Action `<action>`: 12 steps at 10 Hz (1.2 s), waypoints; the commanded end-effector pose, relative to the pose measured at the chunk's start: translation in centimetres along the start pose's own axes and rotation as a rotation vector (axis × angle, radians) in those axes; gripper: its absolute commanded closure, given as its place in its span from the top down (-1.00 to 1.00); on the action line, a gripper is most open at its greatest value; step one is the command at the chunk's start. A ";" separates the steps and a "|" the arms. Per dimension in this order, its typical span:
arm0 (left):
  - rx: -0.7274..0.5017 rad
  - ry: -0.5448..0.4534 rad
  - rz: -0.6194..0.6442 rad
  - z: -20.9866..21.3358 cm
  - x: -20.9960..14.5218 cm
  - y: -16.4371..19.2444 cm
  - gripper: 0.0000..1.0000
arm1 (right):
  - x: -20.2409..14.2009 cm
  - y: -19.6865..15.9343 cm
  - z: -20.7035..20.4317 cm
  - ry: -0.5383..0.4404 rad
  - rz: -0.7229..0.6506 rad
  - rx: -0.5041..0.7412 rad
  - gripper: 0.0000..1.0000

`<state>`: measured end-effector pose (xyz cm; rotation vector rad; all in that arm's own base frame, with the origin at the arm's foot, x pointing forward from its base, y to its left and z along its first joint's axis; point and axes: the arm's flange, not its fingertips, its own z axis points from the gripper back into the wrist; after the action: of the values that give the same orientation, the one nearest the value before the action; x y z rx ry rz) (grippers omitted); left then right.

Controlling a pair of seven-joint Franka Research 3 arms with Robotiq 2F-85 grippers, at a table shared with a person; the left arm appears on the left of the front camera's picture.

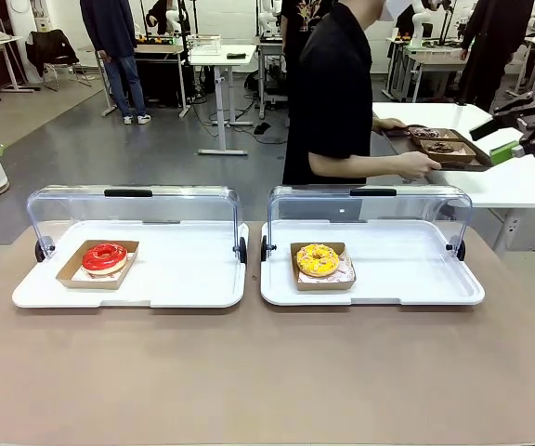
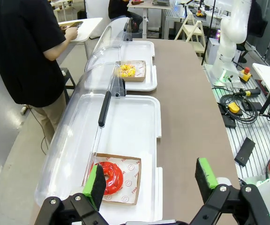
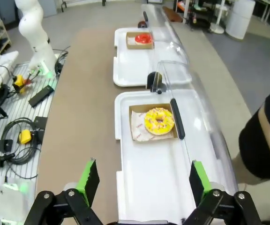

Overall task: Provide the desired donut to the person.
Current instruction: Place the picked Paper togo box onto the Handle tray extended by the person.

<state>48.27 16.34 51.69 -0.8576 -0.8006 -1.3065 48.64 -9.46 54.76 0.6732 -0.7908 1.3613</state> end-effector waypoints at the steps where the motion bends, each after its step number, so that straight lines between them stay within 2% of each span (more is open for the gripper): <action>1: 0.004 -0.002 0.000 0.1 0.1 -0.1 1.00 | -1.5 -0.5 0.1 0.084 -0.036 -0.045 1.00; 4: 0.004 -0.002 0.000 0.1 0.1 -0.1 1.00 | -1.8 -0.5 0.2 0.131 -0.046 -0.048 1.00; 12: 0.004 -0.002 0.000 0.1 0.1 -0.1 1.00 | -2.2 -0.8 0.6 0.117 -0.028 -0.043 1.00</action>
<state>48.28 16.34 51.69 -0.8577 -0.8005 -1.3067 49.29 -11.28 53.39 0.5641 -0.7115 1.3436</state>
